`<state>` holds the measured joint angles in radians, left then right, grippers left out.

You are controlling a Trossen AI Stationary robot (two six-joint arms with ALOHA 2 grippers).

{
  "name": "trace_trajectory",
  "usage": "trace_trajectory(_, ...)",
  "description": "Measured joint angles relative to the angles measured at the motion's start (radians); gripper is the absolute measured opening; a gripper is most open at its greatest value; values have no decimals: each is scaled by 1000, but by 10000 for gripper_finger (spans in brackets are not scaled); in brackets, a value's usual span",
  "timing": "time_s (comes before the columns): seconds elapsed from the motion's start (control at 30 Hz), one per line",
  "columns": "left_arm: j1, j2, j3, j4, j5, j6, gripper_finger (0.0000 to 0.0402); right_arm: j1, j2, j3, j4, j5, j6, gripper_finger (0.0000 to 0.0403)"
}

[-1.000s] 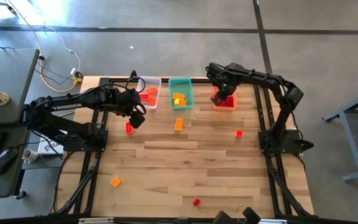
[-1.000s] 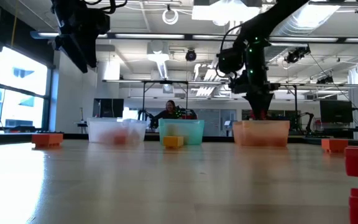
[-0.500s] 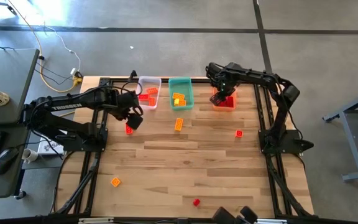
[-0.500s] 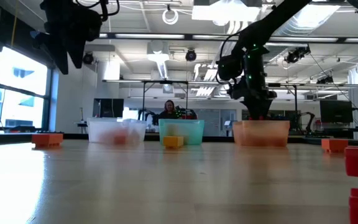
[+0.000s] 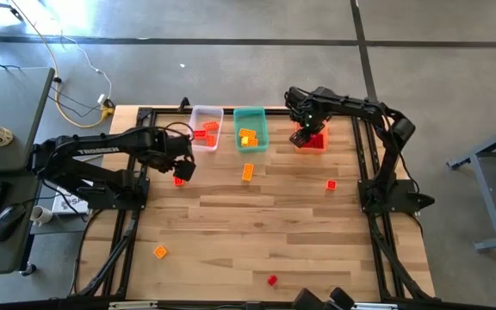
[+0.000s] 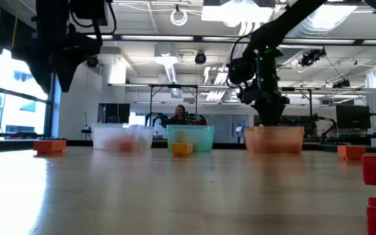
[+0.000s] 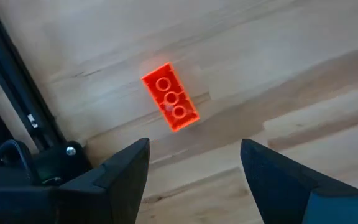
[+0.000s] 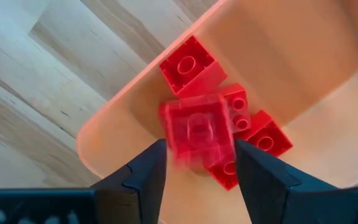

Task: Sort & place blocks by color
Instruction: Put the red game piece into the orange bin, then put the orange game piece into the transparent bin

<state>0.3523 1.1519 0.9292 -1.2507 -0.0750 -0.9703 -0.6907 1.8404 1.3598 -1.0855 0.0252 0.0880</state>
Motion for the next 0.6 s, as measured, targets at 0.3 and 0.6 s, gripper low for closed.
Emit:
trace_trajectory(0.3, 1, 0, -134, 136, -23, -122, 239, 18, 0, 19, -17, 26, 44, 196)
trace_trajectory(0.6, 1, 0, -255, 244, -45, -225, 239, 36, -2, 162, -50, 30, 94, 197)
